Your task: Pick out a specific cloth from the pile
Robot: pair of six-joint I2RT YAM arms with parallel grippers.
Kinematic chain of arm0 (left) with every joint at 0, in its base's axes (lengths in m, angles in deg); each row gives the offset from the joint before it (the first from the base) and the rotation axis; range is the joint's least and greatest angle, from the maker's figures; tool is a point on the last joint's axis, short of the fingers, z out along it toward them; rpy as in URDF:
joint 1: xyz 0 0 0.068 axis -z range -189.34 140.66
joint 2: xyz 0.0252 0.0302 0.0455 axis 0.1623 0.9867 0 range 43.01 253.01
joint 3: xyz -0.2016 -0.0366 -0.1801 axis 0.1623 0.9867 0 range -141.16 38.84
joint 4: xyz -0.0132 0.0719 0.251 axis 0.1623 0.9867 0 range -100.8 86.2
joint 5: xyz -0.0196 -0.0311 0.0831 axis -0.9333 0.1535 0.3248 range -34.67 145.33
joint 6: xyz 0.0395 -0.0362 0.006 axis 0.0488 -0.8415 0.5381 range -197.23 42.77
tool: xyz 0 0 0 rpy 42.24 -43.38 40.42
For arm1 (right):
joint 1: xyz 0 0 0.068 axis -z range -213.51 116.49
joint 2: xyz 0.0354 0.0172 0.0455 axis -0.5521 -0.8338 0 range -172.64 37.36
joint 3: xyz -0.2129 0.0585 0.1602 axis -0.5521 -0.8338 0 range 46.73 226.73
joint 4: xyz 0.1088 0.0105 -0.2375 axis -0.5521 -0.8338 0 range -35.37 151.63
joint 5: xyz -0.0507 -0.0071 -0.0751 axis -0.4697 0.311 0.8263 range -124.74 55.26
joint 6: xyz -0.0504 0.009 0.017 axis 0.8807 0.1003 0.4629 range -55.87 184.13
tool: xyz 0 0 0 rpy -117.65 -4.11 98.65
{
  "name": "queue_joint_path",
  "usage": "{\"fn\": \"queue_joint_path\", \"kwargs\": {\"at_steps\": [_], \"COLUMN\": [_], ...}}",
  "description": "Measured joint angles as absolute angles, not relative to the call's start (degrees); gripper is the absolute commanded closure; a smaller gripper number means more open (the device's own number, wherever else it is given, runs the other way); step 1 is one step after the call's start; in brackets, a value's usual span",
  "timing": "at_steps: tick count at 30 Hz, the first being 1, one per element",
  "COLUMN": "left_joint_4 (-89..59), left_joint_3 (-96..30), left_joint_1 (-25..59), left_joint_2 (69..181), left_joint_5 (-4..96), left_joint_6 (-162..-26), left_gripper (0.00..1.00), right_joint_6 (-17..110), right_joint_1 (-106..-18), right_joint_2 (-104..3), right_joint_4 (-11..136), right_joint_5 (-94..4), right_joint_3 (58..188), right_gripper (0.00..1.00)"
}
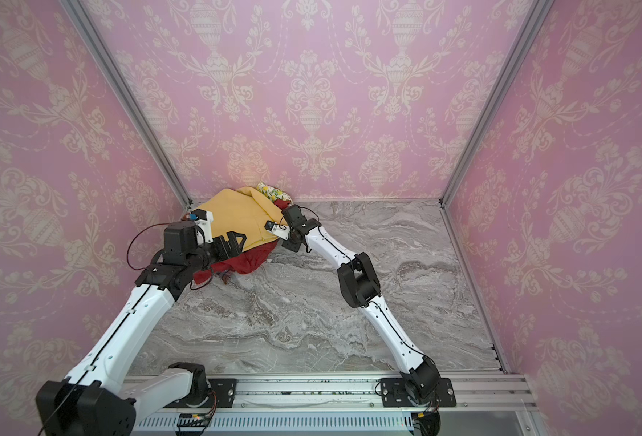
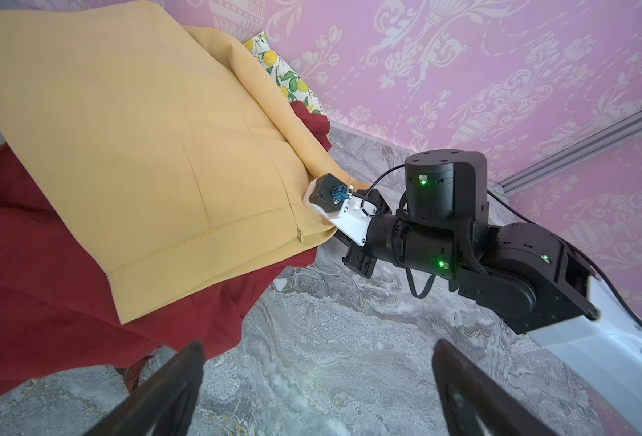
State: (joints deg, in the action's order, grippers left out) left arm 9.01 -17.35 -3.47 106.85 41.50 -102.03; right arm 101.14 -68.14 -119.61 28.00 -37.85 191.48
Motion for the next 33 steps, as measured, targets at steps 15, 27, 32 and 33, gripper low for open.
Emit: {"fn": "queue_joint_path", "kwargs": {"at_steps": [15,27,32,33], "left_joint_4": [8.2,6.4,5.8,5.5], "left_joint_3": [-17.3,-17.3,-17.3,-17.3], "left_joint_1": [-3.5,-3.5,-3.5,-3.5], "left_joint_2": [106.8,106.8,106.8,106.8], "left_joint_5": [42.2,42.2,42.8,43.0], "left_joint_6": [-104.1,-105.2,-105.4,-105.6], "left_gripper": [0.04,0.05,0.05,0.05], "right_joint_6": [86.7,72.8,68.6,67.7], "right_joint_1": [-66.8,-63.5,-62.5,-62.2], "right_joint_2": [-102.7,-100.3,-98.2,-97.7], "right_joint_4": [33.9,38.5,42.3,43.1], "right_joint_5": [-39.5,-40.7,-40.0,-40.1], "right_joint_3": [184.6,197.1,197.4,197.8], "right_gripper": [1.00,1.00,1.00,1.00]}}
